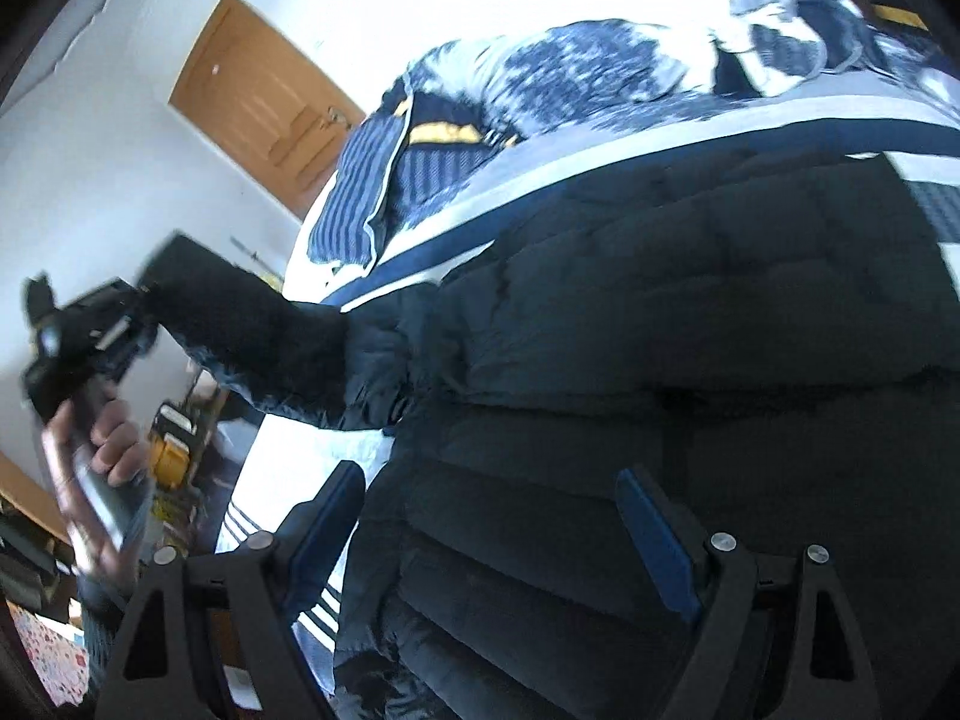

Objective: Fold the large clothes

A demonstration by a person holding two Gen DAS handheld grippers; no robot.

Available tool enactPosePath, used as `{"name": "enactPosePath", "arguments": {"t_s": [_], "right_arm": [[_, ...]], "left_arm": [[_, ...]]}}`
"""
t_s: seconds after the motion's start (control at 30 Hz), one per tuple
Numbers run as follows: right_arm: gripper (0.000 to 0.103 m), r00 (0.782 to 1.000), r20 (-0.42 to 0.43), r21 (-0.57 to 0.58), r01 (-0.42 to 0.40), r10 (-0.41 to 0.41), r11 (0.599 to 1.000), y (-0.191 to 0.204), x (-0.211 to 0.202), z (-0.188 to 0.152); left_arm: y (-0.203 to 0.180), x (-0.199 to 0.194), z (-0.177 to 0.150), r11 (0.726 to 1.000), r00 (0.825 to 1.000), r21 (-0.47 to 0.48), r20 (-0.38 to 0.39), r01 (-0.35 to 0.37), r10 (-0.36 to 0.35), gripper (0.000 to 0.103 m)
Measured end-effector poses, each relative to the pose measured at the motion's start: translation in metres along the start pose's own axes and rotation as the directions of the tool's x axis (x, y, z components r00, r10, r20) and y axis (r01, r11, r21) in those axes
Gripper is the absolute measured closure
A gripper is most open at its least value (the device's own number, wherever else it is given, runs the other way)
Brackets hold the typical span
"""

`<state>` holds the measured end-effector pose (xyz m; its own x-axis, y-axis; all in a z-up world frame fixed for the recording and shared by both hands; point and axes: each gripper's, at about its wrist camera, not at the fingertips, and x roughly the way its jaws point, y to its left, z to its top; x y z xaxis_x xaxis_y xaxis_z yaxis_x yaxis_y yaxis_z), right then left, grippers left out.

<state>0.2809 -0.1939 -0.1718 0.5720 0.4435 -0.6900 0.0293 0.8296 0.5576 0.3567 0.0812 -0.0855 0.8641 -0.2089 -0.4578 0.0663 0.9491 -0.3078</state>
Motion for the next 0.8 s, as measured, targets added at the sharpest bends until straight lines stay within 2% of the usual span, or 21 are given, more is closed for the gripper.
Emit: {"name": "enactPosePath", "arguments": {"t_s": [0.13,0.23,0.33,0.4,0.53,0.6,0.63,0.67,0.7,0.77,0.8], "right_arm": [[0.015,0.999,0.042,0.064,0.021,-0.024,0.998,-0.038,-0.038,-0.005],[0.015,0.997,0.064,0.127,0.04,-0.048,0.991,-0.07,-0.06,-0.009],[0.015,0.995,0.084,0.187,0.042,-0.058,0.982,-0.102,-0.076,-0.009],[0.015,0.994,0.09,0.225,0.039,-0.061,0.974,-0.123,-0.084,-0.011],[0.015,0.994,0.091,0.284,0.03,-0.058,0.958,-0.151,-0.091,-0.017],[0.015,0.995,0.089,0.302,0.023,-0.052,0.953,-0.161,-0.094,-0.018],[0.015,0.995,0.089,0.307,0.021,-0.051,0.951,-0.164,-0.095,-0.019],[0.015,0.995,0.088,0.312,0.016,-0.046,0.95,-0.166,-0.096,-0.02],[0.015,0.995,0.086,0.313,0.014,-0.043,0.95,-0.167,-0.096,-0.02],[0.015,0.995,0.09,0.315,0.008,-0.039,0.949,-0.166,-0.1,-0.022],[0.015,0.995,0.092,0.31,0.005,-0.035,0.951,-0.164,-0.098,-0.02]], "left_arm": [[-0.092,0.028,-0.036,0.986,0.996,0.166,-0.087,0.035,-0.02,0.097],[-0.138,0.06,-0.073,0.976,0.982,0.204,-0.183,0.082,-0.044,0.097],[-0.16,0.097,-0.109,0.972,0.953,0.214,-0.303,0.093,-0.024,0.097],[-0.169,0.119,-0.134,0.973,0.924,0.208,-0.383,0.097,-0.01,0.097],[-0.178,0.127,-0.178,0.97,0.877,0.206,-0.48,0.13,-0.016,0.095],[-0.182,0.137,-0.192,0.963,0.824,0.198,-0.565,0.181,-0.039,0.076],[-0.181,0.136,-0.194,0.961,0.794,0.168,-0.604,0.219,-0.075,0.067],[-0.177,0.126,-0.193,0.958,0.788,0.142,-0.605,0.249,-0.115,0.064],[-0.174,0.118,-0.189,0.954,0.79,0.129,-0.596,0.271,-0.144,0.058],[-0.166,0.093,-0.176,0.942,0.798,0.115,-0.57,0.316,-0.198,0.018],[-0.157,0.074,-0.165,0.942,0.816,0.105,-0.536,0.319,-0.216,0.014]]}}
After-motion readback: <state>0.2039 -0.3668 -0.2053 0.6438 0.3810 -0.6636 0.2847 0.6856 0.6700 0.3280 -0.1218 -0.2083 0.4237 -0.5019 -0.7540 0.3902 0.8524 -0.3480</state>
